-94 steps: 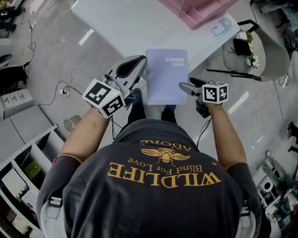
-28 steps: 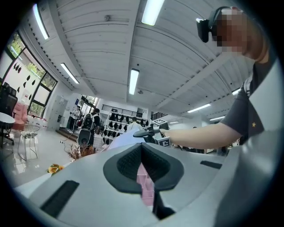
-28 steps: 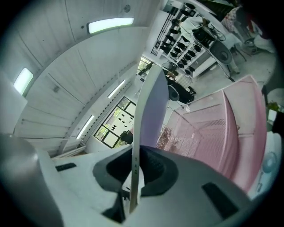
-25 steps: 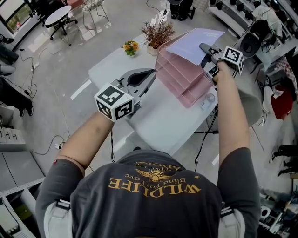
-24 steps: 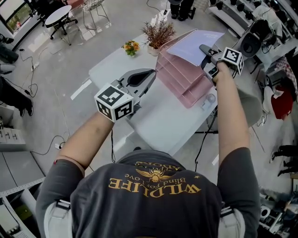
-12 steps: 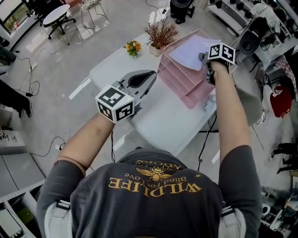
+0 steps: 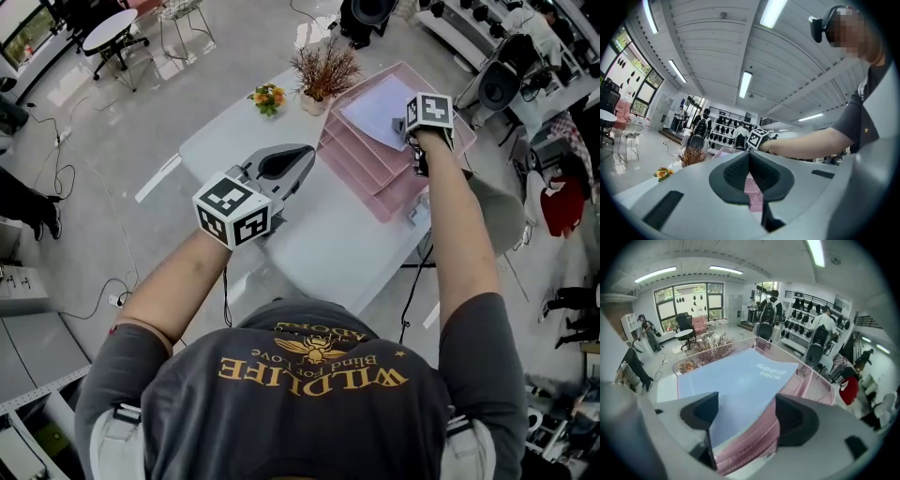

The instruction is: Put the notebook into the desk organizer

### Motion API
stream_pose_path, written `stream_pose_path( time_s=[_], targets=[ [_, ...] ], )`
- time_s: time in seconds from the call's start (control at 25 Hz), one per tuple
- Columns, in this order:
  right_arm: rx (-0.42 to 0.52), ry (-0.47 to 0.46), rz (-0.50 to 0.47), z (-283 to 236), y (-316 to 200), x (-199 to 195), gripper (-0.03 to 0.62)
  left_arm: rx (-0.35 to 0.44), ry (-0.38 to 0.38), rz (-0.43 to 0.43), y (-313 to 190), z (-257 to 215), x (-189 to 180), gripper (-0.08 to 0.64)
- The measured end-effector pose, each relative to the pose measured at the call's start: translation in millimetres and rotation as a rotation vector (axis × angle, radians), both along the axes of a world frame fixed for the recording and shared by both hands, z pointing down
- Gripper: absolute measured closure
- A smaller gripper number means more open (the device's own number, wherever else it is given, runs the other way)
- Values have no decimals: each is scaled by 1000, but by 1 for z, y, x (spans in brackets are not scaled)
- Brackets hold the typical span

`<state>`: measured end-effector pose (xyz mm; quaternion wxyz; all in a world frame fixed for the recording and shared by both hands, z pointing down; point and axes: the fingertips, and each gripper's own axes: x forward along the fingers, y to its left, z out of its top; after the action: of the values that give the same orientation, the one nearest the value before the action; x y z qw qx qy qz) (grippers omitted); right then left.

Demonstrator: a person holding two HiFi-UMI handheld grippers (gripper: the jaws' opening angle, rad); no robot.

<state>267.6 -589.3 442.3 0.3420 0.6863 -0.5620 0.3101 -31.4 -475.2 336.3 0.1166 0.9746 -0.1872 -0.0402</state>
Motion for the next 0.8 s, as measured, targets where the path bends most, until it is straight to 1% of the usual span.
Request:
stream_pose_path(
  time_s=[0.04, 0.16, 0.24, 0.32, 0.44, 0.52, 0.68, 0.8],
  targets=[
    [4, 24, -4, -2, 1, 2, 224, -1, 1, 1, 0, 0, 0, 563],
    [36, 73, -23, -14, 0, 3, 221, -1, 7, 2, 0, -1, -2, 563],
    [83, 82, -37, -28, -1, 0, 221, 0, 13, 1, -1, -2, -3, 563],
    [151, 76, -49, -47, -2, -4, 221, 4, 21, 0, -2, -4, -5, 563],
    [245, 26, -70, -73, 2, -10, 222, 13, 31, 0, -2, -10, -6, 563],
    [287, -14, -80, -85, 7, -14, 222, 18, 37, 2, -2, -13, -6, 563],
    [367, -67, -99, -109, 21, -22, 222, 28, 53, 9, 2, -19, -4, 563],
    [444, -138, -122, -133, 37, -30, 222, 36, 63, 14, 9, -25, -2, 563]
  ],
)
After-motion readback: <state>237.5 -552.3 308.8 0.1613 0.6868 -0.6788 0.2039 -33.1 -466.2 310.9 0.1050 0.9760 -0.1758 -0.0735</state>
